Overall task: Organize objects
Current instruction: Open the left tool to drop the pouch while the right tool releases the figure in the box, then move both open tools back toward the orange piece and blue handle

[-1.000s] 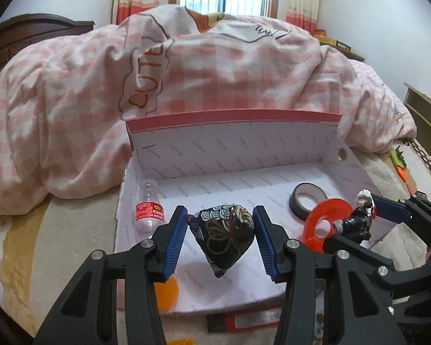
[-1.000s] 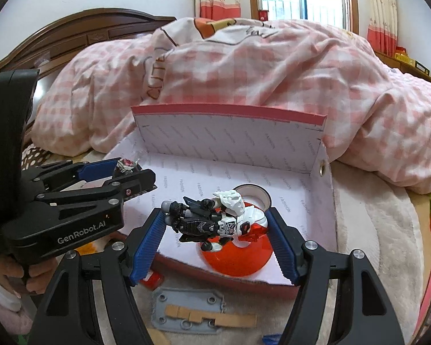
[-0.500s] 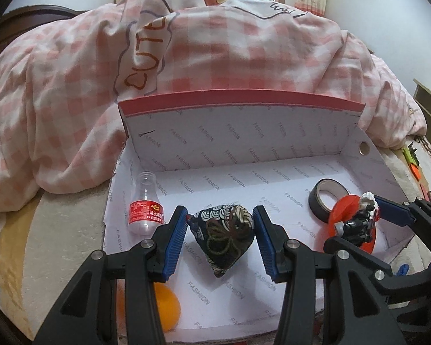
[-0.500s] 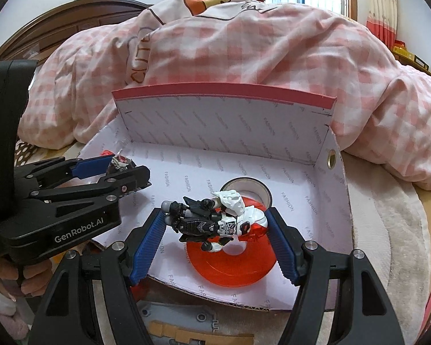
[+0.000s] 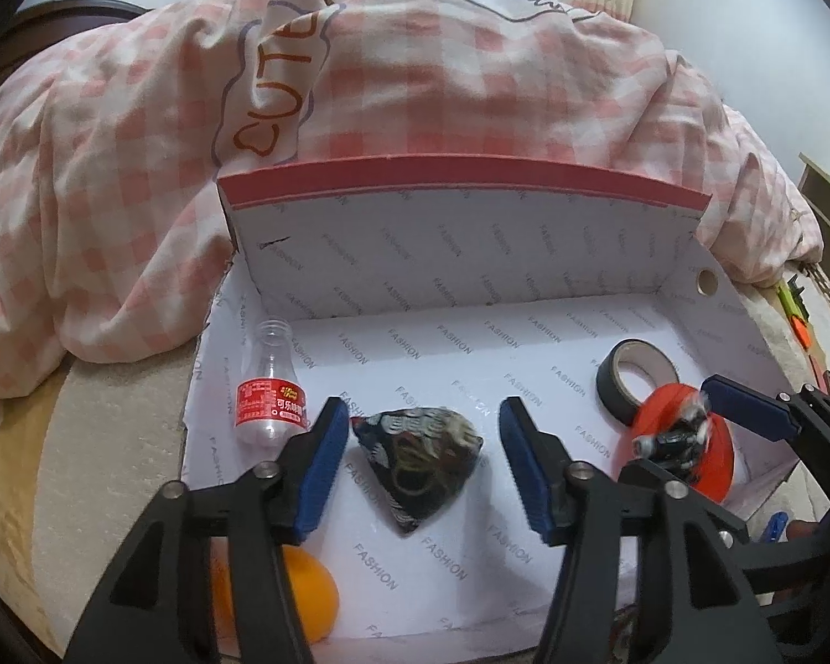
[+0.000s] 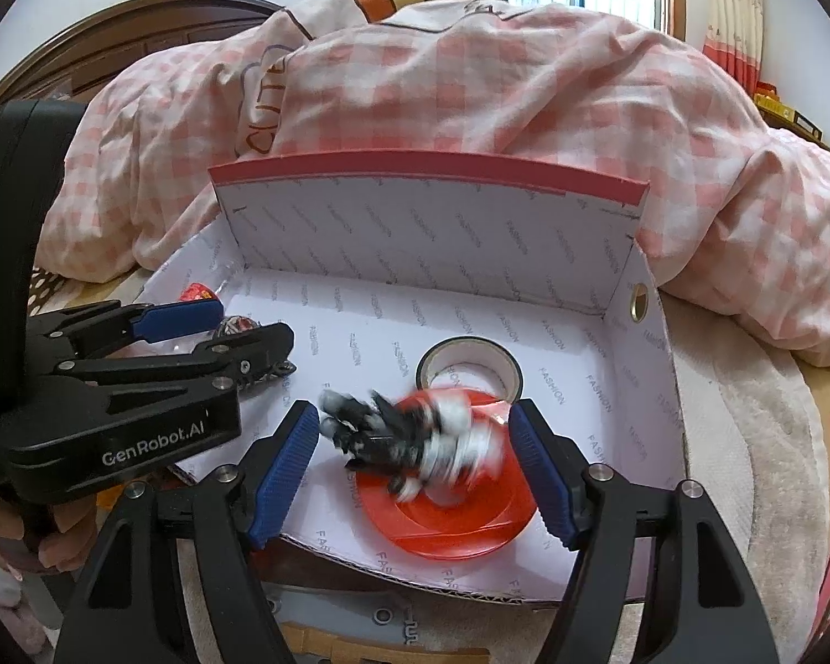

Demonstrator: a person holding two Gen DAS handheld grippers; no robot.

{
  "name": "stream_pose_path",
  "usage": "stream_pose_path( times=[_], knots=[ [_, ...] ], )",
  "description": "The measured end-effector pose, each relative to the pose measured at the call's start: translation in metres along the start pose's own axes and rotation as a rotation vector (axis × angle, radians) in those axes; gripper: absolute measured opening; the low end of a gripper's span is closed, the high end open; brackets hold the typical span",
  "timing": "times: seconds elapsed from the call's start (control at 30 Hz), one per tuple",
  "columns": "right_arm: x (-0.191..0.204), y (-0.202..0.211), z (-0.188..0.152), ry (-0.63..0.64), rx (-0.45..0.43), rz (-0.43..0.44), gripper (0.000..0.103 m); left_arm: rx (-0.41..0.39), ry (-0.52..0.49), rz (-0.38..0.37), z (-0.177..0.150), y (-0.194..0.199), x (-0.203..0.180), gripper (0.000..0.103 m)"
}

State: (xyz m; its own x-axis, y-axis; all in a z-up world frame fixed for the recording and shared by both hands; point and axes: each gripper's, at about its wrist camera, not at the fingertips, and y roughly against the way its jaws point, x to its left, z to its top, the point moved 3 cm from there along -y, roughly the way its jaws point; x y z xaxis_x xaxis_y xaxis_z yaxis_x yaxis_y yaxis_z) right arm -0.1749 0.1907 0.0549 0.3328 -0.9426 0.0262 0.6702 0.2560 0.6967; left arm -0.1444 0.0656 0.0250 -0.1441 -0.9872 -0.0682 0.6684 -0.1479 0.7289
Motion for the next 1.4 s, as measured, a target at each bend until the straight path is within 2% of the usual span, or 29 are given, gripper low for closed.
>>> stream_pose_path(
  times=[0.1, 0.5, 0.67, 0.97, 1.23, 1.4],
  knots=[
    [0.000, 0.005, 0.001, 0.002, -0.022, 0.000, 0.078, -0.019, 0.004, -0.001, 0.001, 0.006, 0.000, 0.065],
    [0.001, 0.024, 0.001, -0.003, -0.069, -0.005, 0.078, -0.045, 0.009, -0.012, 0.008, 0.018, -0.001, 0.065],
    [0.001, 0.040, -0.002, -0.022, -0.092, 0.007, 0.078, -0.056, 0.016, -0.029, 0.002, 0.036, 0.004, 0.065],
    [0.010, 0.068, -0.022, -0.030, -0.103, 0.054, 0.078, -0.089, 0.014, -0.049, -0.027, 0.080, 0.009, 0.065],
    [0.028, 0.085, -0.055, 0.031, -0.077, 0.053, 0.078, -0.076, 0.038, -0.054, -0.056, 0.098, 0.015, 0.065],
    [0.031, 0.088, -0.076, 0.027, -0.046, 0.068, 0.078, -0.045, 0.043, -0.044, -0.081, 0.104, 0.019, 0.065]
  ],
)
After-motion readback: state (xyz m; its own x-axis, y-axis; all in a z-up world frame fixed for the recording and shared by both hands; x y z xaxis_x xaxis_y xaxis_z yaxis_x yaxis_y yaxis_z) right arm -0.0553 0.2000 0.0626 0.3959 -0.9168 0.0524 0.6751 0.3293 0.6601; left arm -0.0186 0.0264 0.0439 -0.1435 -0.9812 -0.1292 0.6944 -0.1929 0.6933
